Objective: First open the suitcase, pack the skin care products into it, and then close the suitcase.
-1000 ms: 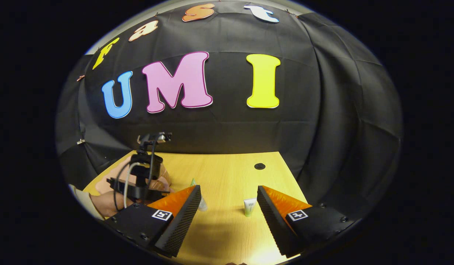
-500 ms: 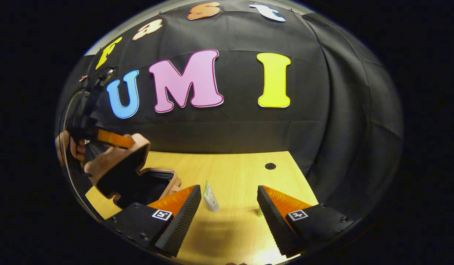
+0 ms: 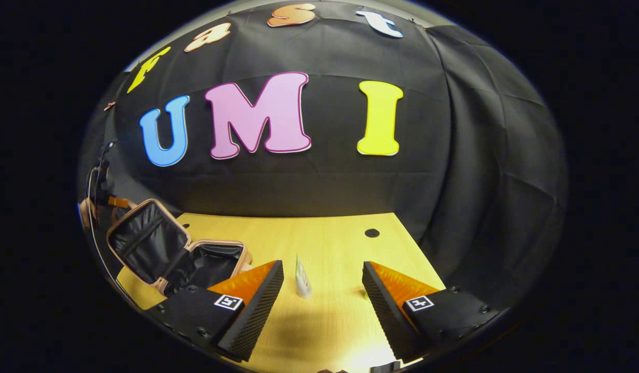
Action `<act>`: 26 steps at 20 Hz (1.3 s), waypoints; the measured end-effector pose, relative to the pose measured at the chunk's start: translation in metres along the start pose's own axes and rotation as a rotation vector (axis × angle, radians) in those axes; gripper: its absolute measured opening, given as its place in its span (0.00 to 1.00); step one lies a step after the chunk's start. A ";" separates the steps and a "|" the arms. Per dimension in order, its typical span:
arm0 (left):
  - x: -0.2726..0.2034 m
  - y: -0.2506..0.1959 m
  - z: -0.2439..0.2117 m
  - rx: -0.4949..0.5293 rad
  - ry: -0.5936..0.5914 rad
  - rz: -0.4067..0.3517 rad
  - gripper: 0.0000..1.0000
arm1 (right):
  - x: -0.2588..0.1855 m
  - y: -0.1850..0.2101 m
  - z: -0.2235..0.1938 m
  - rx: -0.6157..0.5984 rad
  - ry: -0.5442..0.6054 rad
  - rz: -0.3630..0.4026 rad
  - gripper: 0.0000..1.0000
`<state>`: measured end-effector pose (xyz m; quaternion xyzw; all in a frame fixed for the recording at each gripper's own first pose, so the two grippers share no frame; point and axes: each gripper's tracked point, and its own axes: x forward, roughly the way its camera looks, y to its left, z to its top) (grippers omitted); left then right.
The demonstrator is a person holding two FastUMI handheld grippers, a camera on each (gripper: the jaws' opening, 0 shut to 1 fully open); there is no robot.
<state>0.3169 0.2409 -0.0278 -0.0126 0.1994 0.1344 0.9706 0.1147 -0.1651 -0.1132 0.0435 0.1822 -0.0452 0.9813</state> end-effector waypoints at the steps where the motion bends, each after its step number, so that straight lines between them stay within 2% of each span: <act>1: 0.010 0.017 -0.012 -0.066 0.024 -0.007 0.11 | -0.001 0.000 -0.005 0.006 0.006 -0.022 0.97; 3: 0.036 0.041 -0.039 -0.116 0.078 -0.030 0.11 | -0.004 -0.001 -0.010 0.000 0.006 -0.064 0.97; 5: 0.060 0.055 -0.068 -0.092 0.131 -0.030 0.11 | -0.007 0.000 -0.020 -0.018 0.013 -0.089 0.97; 7: 0.085 0.059 -0.095 -0.111 0.172 -0.028 0.11 | -0.009 -0.002 -0.028 -0.020 0.025 -0.112 0.97; 10: 0.113 0.072 -0.129 -0.172 0.227 0.016 0.12 | -0.010 -0.004 -0.028 -0.017 0.011 -0.144 0.98; 11: 0.115 0.085 -0.136 -0.158 0.232 0.072 0.19 | -0.011 -0.005 -0.029 -0.022 0.009 -0.151 0.97; 12: 0.112 0.092 -0.131 -0.134 0.212 0.108 0.35 | -0.011 -0.006 -0.028 -0.026 0.005 -0.156 0.97; 13: 0.116 0.099 -0.126 -0.100 0.174 0.130 0.39 | -0.013 -0.009 -0.027 -0.029 0.000 -0.162 0.97; 14: 0.106 0.097 -0.111 -0.062 0.127 0.127 0.51 | -0.015 -0.014 -0.025 -0.029 -0.007 -0.169 0.97; 16: 0.099 0.090 -0.079 0.051 0.006 0.153 0.92 | -0.017 -0.022 -0.022 -0.020 -0.018 -0.182 0.97; 17: 0.062 0.071 -0.052 0.100 -0.061 0.142 0.99 | -0.016 -0.025 -0.020 -0.015 -0.021 -0.187 0.97; 18: 0.041 0.049 -0.031 0.132 -0.129 0.122 0.96 | -0.015 -0.029 -0.019 -0.011 -0.022 -0.191 0.97; 21: -0.029 -0.047 0.016 0.166 -0.288 0.006 0.96 | -0.011 -0.043 -0.012 0.005 -0.033 -0.200 0.97; 23: -0.061 -0.116 0.016 0.167 -0.334 -0.078 0.95 | -0.008 -0.052 -0.008 0.015 -0.042 -0.196 0.97; 26: -0.098 -0.219 -0.008 0.131 -0.327 -0.212 0.97 | -0.003 -0.062 -0.007 0.020 -0.040 -0.180 0.97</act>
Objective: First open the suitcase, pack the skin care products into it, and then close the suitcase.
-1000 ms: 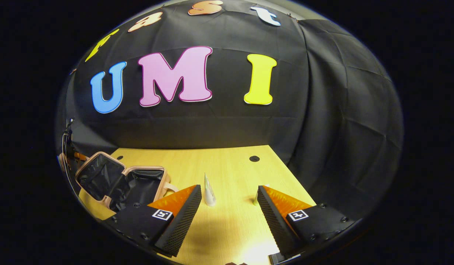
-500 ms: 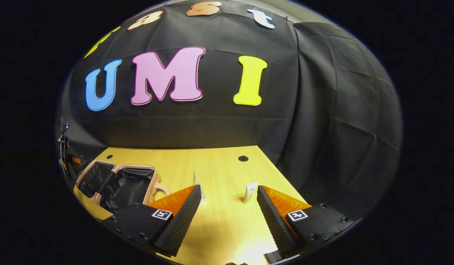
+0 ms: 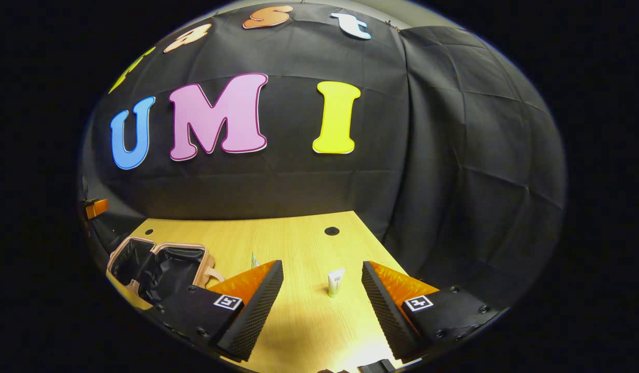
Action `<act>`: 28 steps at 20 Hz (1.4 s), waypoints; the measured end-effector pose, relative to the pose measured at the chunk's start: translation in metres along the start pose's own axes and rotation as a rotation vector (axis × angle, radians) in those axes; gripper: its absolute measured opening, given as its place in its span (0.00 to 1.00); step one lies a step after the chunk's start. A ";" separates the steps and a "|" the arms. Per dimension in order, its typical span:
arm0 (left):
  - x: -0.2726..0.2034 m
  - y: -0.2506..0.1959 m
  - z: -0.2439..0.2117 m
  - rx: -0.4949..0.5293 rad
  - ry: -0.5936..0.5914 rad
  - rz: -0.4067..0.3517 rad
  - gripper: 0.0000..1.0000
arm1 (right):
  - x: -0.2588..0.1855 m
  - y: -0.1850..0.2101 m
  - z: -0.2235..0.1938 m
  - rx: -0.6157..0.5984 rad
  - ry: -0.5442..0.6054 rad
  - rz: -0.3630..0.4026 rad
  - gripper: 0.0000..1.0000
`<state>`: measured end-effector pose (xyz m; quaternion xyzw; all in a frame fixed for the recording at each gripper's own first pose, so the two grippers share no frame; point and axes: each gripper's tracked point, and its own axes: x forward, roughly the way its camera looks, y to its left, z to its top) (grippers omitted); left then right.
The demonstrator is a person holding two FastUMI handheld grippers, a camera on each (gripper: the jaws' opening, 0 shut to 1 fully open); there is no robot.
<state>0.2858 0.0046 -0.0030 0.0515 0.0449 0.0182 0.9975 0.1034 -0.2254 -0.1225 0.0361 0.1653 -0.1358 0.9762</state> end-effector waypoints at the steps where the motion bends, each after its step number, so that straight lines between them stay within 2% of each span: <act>1: -0.010 -0.036 -0.004 -0.015 0.004 -0.043 0.98 | 0.002 -0.003 0.000 0.006 0.002 0.007 0.97; 6: -0.031 -0.181 -0.033 -0.042 0.019 -0.203 0.98 | 0.020 -0.017 -0.013 0.024 0.033 0.050 0.97; 9: -0.030 -0.264 -0.068 -0.080 0.065 -0.327 0.99 | 0.036 -0.027 -0.031 0.022 0.075 0.064 0.97; 13: -0.016 -0.343 -0.123 -0.057 0.148 -0.436 0.99 | 0.060 -0.040 -0.058 0.014 0.132 0.070 0.97; 16: 0.006 -0.368 -0.155 -0.015 0.216 -0.449 0.99 | 0.079 -0.049 -0.081 0.011 0.182 0.065 0.97; 21: 0.022 -0.380 -0.160 0.011 0.312 -0.396 0.99 | 0.111 -0.055 -0.123 0.015 0.270 0.078 0.97; 23: 0.021 -0.382 -0.156 0.005 0.336 -0.382 0.96 | 0.122 -0.052 -0.134 0.021 0.288 0.089 0.98; 25: 0.018 -0.389 -0.157 0.025 0.372 -0.365 0.87 | 0.131 -0.049 -0.145 0.029 0.309 0.098 0.98; 28: 0.013 -0.394 -0.165 0.041 0.438 -0.318 0.64 | 0.141 -0.046 -0.160 0.049 0.347 0.105 0.99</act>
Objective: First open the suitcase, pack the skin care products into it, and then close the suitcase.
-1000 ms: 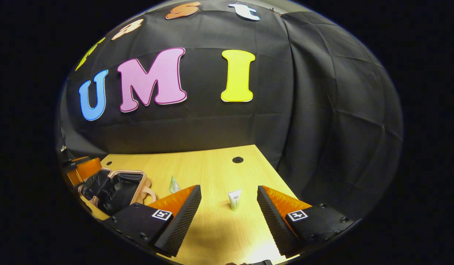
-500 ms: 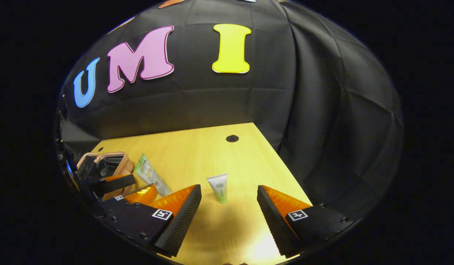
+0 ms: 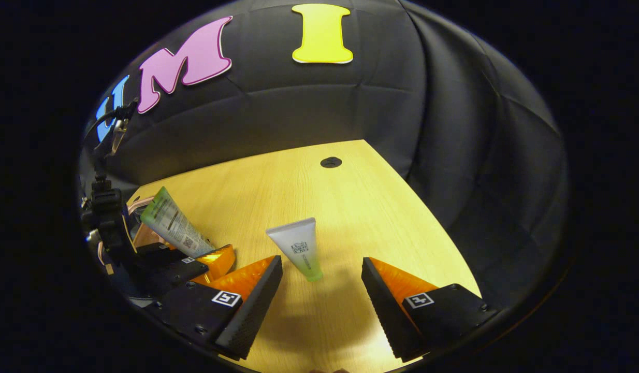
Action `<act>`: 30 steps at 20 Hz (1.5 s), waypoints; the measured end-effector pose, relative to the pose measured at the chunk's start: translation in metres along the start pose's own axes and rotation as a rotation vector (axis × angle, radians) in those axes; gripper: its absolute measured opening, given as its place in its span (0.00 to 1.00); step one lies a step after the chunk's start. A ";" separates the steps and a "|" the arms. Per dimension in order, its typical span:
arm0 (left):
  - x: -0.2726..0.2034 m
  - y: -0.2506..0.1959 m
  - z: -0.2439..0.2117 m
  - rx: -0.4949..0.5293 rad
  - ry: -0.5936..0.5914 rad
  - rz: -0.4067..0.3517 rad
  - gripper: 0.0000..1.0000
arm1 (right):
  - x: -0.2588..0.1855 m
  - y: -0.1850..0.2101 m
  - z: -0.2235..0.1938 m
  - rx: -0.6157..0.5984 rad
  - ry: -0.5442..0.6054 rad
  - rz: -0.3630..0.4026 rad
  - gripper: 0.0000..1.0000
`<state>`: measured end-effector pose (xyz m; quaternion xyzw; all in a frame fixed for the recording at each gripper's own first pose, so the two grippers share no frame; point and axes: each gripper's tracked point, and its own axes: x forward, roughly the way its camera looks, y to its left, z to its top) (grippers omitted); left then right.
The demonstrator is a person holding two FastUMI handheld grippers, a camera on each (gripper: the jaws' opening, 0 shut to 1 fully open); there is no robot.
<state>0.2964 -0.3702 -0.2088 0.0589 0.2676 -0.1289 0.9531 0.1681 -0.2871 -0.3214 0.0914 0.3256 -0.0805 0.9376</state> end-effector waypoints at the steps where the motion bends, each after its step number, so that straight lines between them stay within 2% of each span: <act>1: -0.001 -0.006 0.000 -0.021 -0.007 0.003 0.54 | 0.004 0.001 -0.003 0.006 0.007 0.003 0.99; 6: -0.001 -0.002 -0.001 -0.025 -0.011 0.010 0.47 | 0.024 0.008 -0.005 -0.006 0.007 0.003 0.98; 9: 0.000 -0.002 -0.002 -0.028 -0.012 0.008 0.47 | 0.037 0.014 0.000 -0.006 -0.014 0.002 0.98; 11: 0.000 -0.003 -0.002 -0.029 -0.010 0.010 0.44 | 0.044 0.018 -0.001 -0.010 -0.014 0.001 0.94; 15: -0.001 -0.002 -0.002 -0.030 -0.016 0.014 0.47 | 0.049 0.016 -0.009 -0.050 0.008 -0.005 0.39; 16: -0.001 -0.002 -0.002 -0.029 -0.021 0.013 0.47 | 0.047 0.017 -0.008 -0.061 0.003 0.004 0.29; 17: 0.000 -0.002 -0.002 -0.028 -0.029 0.010 0.47 | 0.043 0.017 -0.005 -0.079 -0.012 0.006 0.32; 18: 0.000 -0.002 -0.001 -0.026 -0.038 0.007 0.47 | 0.040 0.017 0.000 -0.091 -0.034 0.011 0.29; 21: -0.003 -0.005 0.004 -0.049 -0.068 -0.020 0.47 | 0.024 0.022 0.014 -0.103 -0.084 0.023 0.29; 22: -0.004 -0.005 0.005 -0.069 -0.073 -0.025 0.42 | 0.018 0.023 0.015 -0.117 -0.083 0.026 0.29; 24: -0.017 0.001 0.009 -0.094 -0.094 -0.021 0.45 | -0.001 0.029 0.017 -0.156 -0.098 0.033 0.29; 26: -0.039 0.010 0.019 -0.105 -0.127 -0.018 0.45 | -0.020 0.038 0.021 -0.179 -0.102 0.053 0.29; 27: -0.056 0.016 0.026 -0.107 -0.143 -0.016 0.42 | -0.033 0.049 0.021 -0.187 -0.101 0.068 0.29; 28: -0.073 0.025 0.036 -0.113 -0.161 -0.014 0.45 | -0.044 0.058 0.022 -0.197 -0.100 0.081 0.29; 30: -0.113 0.050 0.050 -0.121 -0.185 0.000 0.45 | -0.065 0.085 0.027 -0.216 -0.102 0.124 0.29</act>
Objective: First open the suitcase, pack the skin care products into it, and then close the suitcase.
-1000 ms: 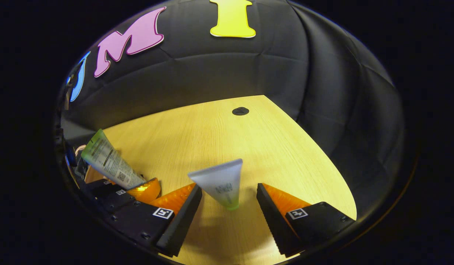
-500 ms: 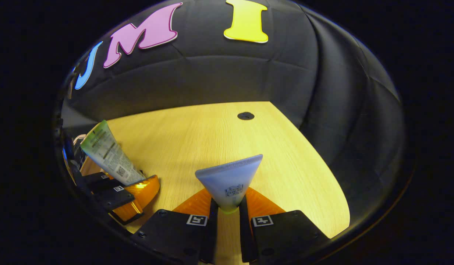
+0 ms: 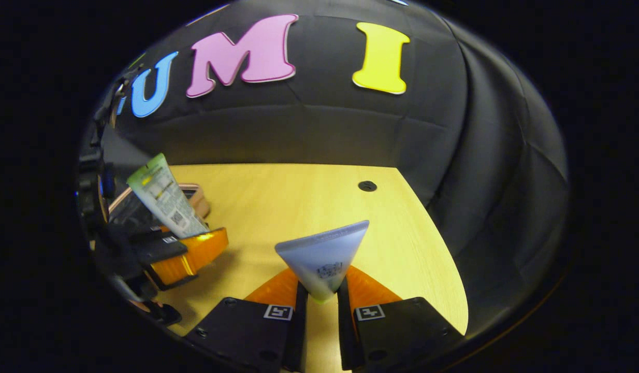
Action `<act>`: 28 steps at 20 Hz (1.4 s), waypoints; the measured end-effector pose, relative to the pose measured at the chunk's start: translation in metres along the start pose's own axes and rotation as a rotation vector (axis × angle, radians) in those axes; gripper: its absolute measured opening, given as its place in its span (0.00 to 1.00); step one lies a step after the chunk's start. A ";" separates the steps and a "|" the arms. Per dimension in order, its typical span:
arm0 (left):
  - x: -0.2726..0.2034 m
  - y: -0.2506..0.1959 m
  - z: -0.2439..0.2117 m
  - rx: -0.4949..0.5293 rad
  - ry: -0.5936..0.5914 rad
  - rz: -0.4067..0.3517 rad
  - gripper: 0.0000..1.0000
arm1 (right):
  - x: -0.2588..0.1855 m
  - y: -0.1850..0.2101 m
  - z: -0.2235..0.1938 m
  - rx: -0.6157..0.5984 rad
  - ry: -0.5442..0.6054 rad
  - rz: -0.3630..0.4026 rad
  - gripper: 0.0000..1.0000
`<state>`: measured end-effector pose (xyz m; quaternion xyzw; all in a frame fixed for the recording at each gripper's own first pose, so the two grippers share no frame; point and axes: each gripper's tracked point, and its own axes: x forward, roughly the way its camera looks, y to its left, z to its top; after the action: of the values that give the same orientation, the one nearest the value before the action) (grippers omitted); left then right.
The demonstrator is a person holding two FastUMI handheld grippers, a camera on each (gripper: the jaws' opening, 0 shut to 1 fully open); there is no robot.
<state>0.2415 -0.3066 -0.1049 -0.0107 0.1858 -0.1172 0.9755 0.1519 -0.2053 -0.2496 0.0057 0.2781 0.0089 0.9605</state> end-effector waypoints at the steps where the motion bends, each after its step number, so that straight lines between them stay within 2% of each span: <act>1: -0.020 0.018 0.004 0.004 0.011 0.023 0.45 | -0.008 0.016 0.007 -0.010 -0.004 0.028 0.29; 3: -0.058 0.064 0.013 0.002 0.027 0.080 0.45 | -0.022 0.053 0.021 -0.038 -0.020 0.082 0.29; 4: -0.074 0.091 0.016 -0.001 0.036 0.114 0.48 | -0.029 0.072 0.027 -0.049 -0.027 0.110 0.29; 6: -0.095 0.141 0.016 -0.017 0.071 0.164 0.45 | -0.039 0.111 0.037 -0.051 -0.036 0.162 0.29; 8: -0.101 0.180 0.004 -0.042 0.147 0.173 0.45 | -0.047 0.147 0.045 -0.052 -0.040 0.202 0.29; 10: -0.095 0.223 -0.015 -0.001 0.256 0.214 0.45 | -0.052 0.179 0.053 -0.048 -0.045 0.245 0.29; 11: -0.090 0.240 -0.024 0.016 0.300 0.208 0.49 | -0.055 0.194 0.056 -0.051 -0.051 0.267 0.29; 12: -0.082 0.247 -0.030 0.012 0.341 0.186 0.45 | -0.057 0.204 0.057 -0.061 -0.054 0.277 0.28; 14: -0.072 0.253 -0.045 -0.028 0.423 0.136 0.46 | -0.064 0.219 0.057 -0.077 -0.060 0.286 0.29; 17: -0.058 0.260 -0.067 -0.063 0.524 0.119 0.43 | -0.071 0.229 0.052 -0.073 -0.050 0.276 0.29; 18: -0.055 0.262 -0.074 -0.069 0.547 0.110 0.48 | -0.071 0.230 0.051 -0.071 -0.044 0.272 0.29; 19: -0.056 0.263 -0.081 -0.074 0.586 0.111 0.45 | -0.071 0.231 0.051 -0.069 -0.040 0.268 0.29; 23: -0.052 0.267 -0.094 -0.106 0.656 0.151 0.46 | -0.074 0.230 0.049 -0.044 -0.019 0.249 0.29; 26: -0.055 0.264 -0.091 -0.140 0.649 0.170 0.52 | -0.073 0.232 0.050 -0.028 0.012 0.243 0.28; 27: -0.057 0.256 -0.086 -0.157 0.626 0.152 0.58 | -0.070 0.232 0.050 -0.023 0.027 0.246 0.29; 28: -0.061 0.250 -0.076 -0.169 0.590 0.135 0.72 | -0.067 0.235 0.049 -0.019 0.045 0.251 0.20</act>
<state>0.2151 -0.0477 -0.1701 -0.0448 0.4701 -0.0342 0.8808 0.1178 0.0277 -0.1689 0.0310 0.2966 0.1320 0.9453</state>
